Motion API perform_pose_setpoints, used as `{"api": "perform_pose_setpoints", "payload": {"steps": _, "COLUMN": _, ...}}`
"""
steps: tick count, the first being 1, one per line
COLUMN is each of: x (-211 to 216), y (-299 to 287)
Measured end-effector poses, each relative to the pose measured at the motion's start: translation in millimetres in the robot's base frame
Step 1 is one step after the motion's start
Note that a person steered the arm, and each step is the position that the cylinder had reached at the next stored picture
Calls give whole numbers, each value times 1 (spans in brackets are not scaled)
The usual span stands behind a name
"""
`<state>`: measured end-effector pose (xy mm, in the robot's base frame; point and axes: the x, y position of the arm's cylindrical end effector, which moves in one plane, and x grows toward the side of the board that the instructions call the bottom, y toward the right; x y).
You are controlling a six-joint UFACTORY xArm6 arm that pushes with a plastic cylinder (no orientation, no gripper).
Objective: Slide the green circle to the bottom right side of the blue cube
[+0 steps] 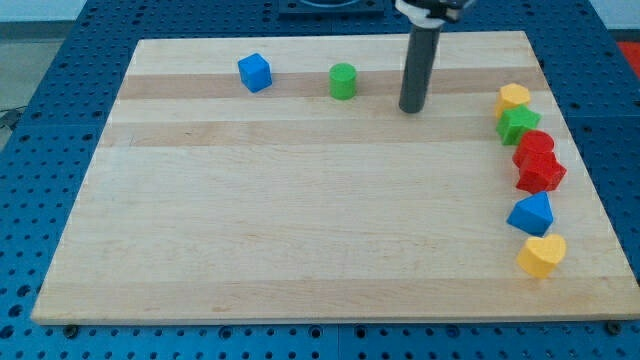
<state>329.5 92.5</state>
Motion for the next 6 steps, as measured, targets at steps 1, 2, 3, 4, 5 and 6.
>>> {"api": "perform_pose_setpoints", "payload": {"steps": 1, "x": -29, "y": -25}}
{"api": "perform_pose_setpoints", "payload": {"steps": 2, "x": -29, "y": -34}}
{"api": "perform_pose_setpoints", "payload": {"steps": 3, "x": -37, "y": -68}}
{"api": "perform_pose_setpoints", "payload": {"steps": 4, "x": -37, "y": -82}}
{"api": "perform_pose_setpoints", "payload": {"steps": 5, "x": -37, "y": -97}}
{"api": "perform_pose_setpoints", "payload": {"steps": 6, "x": -37, "y": -106}}
